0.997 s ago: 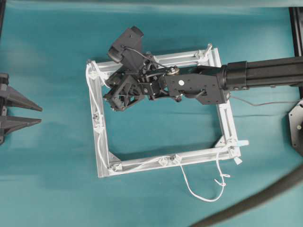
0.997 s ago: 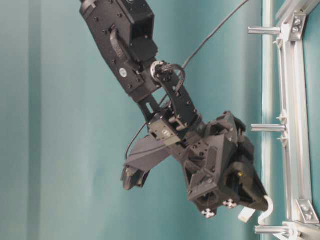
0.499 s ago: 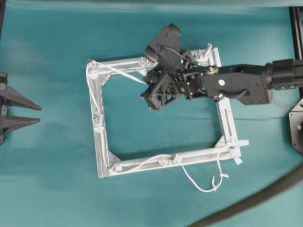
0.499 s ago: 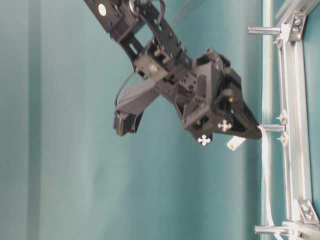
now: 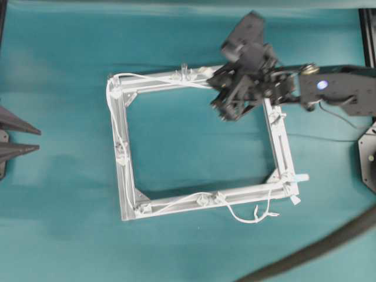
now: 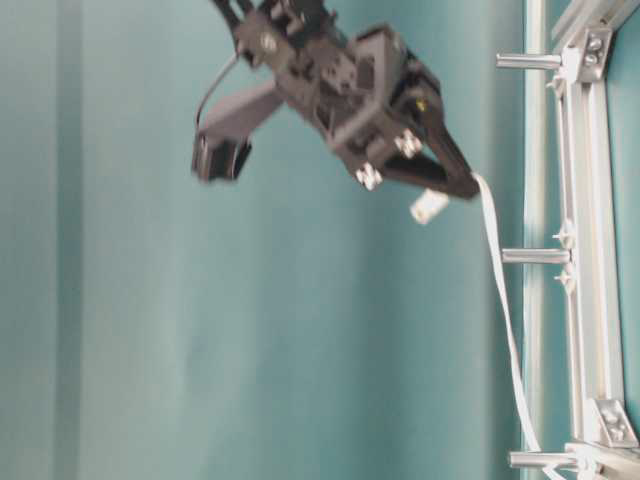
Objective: Move the cable alternately left and right between 8 pins so it hooks onto each one.
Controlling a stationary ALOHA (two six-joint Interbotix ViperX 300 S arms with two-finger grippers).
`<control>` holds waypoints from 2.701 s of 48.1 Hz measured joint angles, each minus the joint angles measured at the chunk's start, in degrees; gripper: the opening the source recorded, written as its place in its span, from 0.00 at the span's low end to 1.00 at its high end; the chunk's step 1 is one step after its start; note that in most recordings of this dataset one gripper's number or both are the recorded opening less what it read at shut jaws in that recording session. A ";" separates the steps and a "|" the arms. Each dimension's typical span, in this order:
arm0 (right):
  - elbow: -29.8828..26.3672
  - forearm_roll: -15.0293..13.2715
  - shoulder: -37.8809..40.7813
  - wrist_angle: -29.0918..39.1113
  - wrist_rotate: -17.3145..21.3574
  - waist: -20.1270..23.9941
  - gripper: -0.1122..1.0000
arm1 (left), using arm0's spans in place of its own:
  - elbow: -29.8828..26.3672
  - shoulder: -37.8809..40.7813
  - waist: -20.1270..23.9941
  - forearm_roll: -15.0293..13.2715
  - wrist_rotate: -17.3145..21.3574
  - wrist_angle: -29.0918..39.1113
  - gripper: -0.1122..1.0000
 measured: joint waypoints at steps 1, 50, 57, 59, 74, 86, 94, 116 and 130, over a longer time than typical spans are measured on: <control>0.44 -0.09 -0.18 -0.97 -0.18 -0.79 0.18 | 0.00 0.00 0.00 0.00 0.00 0.00 0.55; 6.77 -6.68 0.00 -14.68 -9.05 -12.30 0.18 | 0.09 0.00 0.00 0.09 0.00 0.00 0.55; 6.86 -7.29 1.49 -14.33 -10.63 -12.92 0.18 | 0.09 0.00 0.00 0.00 0.00 0.00 0.55; 6.77 -7.29 1.67 -13.97 -11.16 -13.18 0.18 | 0.09 0.00 0.00 0.00 0.00 0.00 0.55; 6.15 -8.35 2.11 -13.27 -12.39 -16.61 0.18 | 0.09 0.00 0.00 0.00 0.00 0.00 0.55; 6.24 -8.79 2.11 -10.46 -12.39 -18.02 0.18 | 0.09 0.00 0.00 0.09 0.00 0.00 0.55; 6.24 -8.88 2.20 -9.76 -12.39 -19.34 0.18 | 0.09 0.00 0.00 0.00 0.00 0.00 0.55; 8.53 -8.79 -0.44 -5.80 -11.69 -21.88 0.18 | 0.09 0.00 0.00 0.00 0.00 0.00 0.55; 12.13 -7.91 -2.72 -5.98 -11.60 -21.80 0.18 | 0.00 0.00 0.00 0.00 -0.09 0.00 0.55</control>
